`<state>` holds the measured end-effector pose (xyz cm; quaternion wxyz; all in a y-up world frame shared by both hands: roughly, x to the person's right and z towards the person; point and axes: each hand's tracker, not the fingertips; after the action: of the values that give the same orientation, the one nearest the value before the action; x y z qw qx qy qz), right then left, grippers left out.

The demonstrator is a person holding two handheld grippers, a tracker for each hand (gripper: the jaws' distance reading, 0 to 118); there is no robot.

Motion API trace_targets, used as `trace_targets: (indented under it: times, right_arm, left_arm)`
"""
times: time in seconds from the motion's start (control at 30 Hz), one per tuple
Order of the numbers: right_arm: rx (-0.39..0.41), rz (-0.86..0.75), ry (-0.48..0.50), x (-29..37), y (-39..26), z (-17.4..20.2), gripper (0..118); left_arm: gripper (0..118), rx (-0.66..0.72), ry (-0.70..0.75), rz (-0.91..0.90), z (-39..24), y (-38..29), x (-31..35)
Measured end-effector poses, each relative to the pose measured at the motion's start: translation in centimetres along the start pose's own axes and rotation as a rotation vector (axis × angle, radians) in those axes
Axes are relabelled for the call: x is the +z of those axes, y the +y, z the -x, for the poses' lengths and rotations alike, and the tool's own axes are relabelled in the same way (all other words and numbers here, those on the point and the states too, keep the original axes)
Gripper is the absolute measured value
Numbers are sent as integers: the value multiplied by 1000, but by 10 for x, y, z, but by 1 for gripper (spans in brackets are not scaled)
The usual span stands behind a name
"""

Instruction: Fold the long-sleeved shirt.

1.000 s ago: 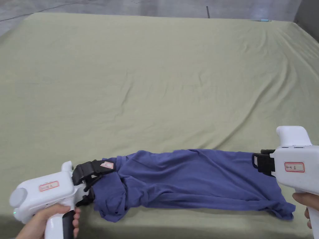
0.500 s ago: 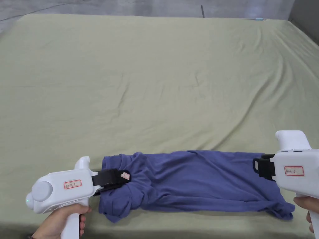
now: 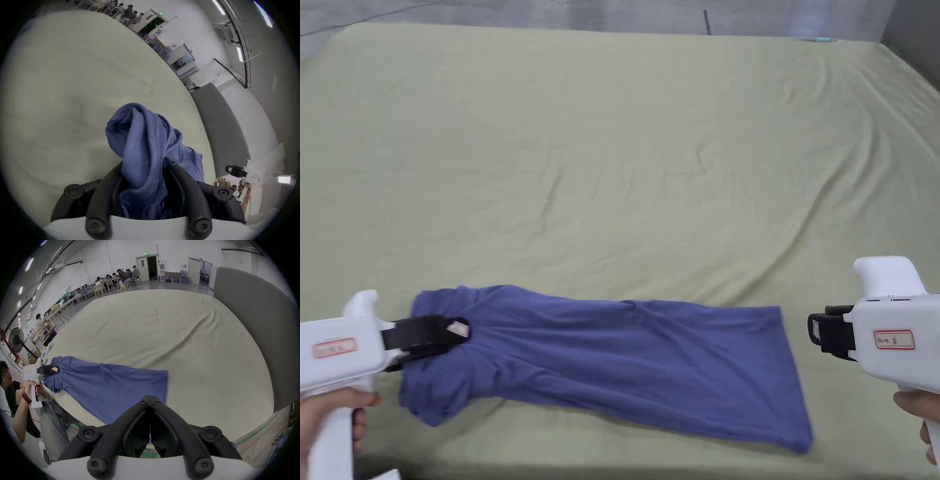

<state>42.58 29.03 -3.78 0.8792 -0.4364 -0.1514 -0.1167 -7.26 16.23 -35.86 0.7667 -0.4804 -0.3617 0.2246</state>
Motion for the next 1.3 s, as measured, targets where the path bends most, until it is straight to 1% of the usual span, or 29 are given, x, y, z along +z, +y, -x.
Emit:
trace_targets:
  times: [0.03, 0.13, 0.23, 0.3, 0.43, 0.5, 0.6, 0.67, 0.73, 0.93, 1.0, 1.03, 1.07, 1.1, 1.13, 1.17, 1.2, 1.27, 1.3]
  right_arm:
    - [3, 3, 4, -2, 1, 2, 2]
    - [11, 9, 16, -8, 2, 9, 2]
    - [12, 16, 31, -16, 2, 9, 2]
    - [11, 22, 37, -21, 3, 10, 2]
    - [13, 22, 37, -22, 2, 11, 2]
    - [10, 20, 46, -21, 1, 8, 2]
    - [-4, 15, 51, -19, -2, 0, 2]
    - [-24, 8, 46, -16, -5, -6, 2]
    - [-35, -2, 43, -12, -8, -14, 2]
    - [-85, -16, 4, -1, -20, -42, 2]
    - [-106, -19, -7, 1, -24, -53, 2]
    - [-117, -20, -12, 1, -26, -57, 2]
    - [-127, -18, -18, 1, -28, -62, 2]
    - [-135, -16, -22, 1, -29, -65, 2]
    - [-142, -15, -25, 0, -32, -68, 2]
    - [-149, -13, -27, 0, -33, -70, 2]
    - [-155, -12, -26, 1, -35, -72, 2]
    - [-160, -10, -25, 2, -37, -74, 2]
    - [-158, -9, -25, 3, -38, -73, 2]
  left_arm:
    - [28, 4, 60, -33, 10, 7, 14]
    - [28, 26, 106, -43, 36, 23, 46]
    - [28, 29, 134, -28, 34, 29, 59]
    - [28, 6, 119, -28, 24, 30, 61]
    - [28, 12, 60, -35, -38, 23, 51]
    - [28, -11, 36, -4, -77, 15, 35]
    - [28, -101, -24, 62, -124, 1, 1]
    - [28, -125, -6, 108, -145, -11, -28]
    - [28, -137, 27, 136, -163, -21, -56]
    - [28, -293, 251, 261, -204, -62, -142]
    - [28, -301, 315, 262, -214, -73, -155]
    - [30, -308, 292, 249, -221, -79, -160]
    - [40, -300, 280, 248, -225, -83, -163]
    - [53, -265, 233, 249, -227, -85, -167]
    - [78, -223, 178, 267, -228, -85, -170]
    - [95, -208, 151, 275, -231, -85, -171]
    - [102, -218, 150, 272, -235, -84, -170]
    - [102, -243, 158, 258, -239, -76, -161]
    - [102, -246, 140, 202, -239, -71, -151]
